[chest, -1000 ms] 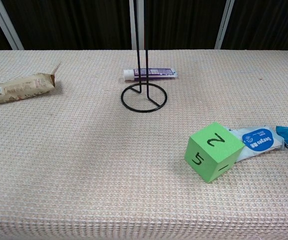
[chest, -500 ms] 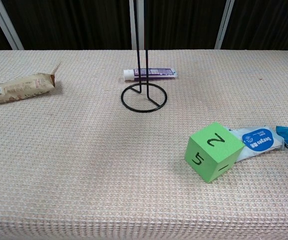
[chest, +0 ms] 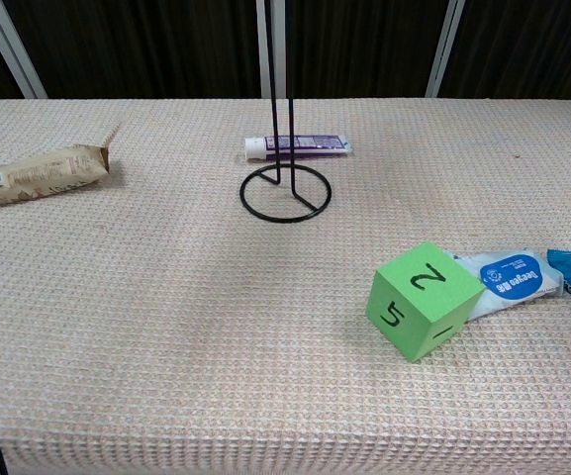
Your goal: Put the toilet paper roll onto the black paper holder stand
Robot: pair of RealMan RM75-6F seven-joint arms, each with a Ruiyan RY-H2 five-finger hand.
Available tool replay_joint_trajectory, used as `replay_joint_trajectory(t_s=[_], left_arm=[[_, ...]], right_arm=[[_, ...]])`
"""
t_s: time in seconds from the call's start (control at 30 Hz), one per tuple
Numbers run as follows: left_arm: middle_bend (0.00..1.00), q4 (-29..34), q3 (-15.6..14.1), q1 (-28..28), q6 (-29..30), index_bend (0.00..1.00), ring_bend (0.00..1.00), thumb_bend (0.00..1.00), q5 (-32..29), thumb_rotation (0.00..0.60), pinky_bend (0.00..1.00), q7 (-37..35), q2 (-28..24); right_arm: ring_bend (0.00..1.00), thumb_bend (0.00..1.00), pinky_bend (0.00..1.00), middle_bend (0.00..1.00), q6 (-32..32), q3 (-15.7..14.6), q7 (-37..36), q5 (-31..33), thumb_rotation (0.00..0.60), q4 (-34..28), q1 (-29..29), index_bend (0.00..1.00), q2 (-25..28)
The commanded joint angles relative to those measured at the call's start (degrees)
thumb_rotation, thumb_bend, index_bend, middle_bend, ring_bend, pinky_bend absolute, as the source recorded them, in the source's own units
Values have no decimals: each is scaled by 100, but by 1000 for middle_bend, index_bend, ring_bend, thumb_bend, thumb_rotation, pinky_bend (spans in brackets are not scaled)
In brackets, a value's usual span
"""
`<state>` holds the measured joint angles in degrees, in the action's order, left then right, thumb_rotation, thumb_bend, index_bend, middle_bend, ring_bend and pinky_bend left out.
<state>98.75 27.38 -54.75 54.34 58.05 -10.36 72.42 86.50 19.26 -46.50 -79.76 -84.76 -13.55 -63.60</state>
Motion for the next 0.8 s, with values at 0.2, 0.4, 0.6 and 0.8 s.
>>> replay_joint_trajectory(t_s=[0.2, 0.4, 0.6, 0.8], left_arm=[[408, -155, -141, -68, 47, 262, 274, 322, 94, 600, 385, 197, 163], [408, -286, -190, -99, 76, 260, 273, 320, 167, 600, 384, 274, 245], [408, -413, -368, -124, 86, 258, 273, 319, 254, 600, 384, 458, 409], [408, -603, -479, -171, 24, 242, 273, 319, 229, 600, 384, 568, 597]], right_arm=[[0, 497, 0, 0, 10, -20, -87, -36, 600, 60, 16, 0, -22], [0, 515, 0, 0, -5, -22, -151, -32, 600, 146, 15, 0, -44], [0, 519, 0, 0, -12, -58, -215, -48, 600, 239, 27, 0, -101], [0, 520, 0, 0, -54, -34, -190, -14, 600, 233, -1, 0, -104]])
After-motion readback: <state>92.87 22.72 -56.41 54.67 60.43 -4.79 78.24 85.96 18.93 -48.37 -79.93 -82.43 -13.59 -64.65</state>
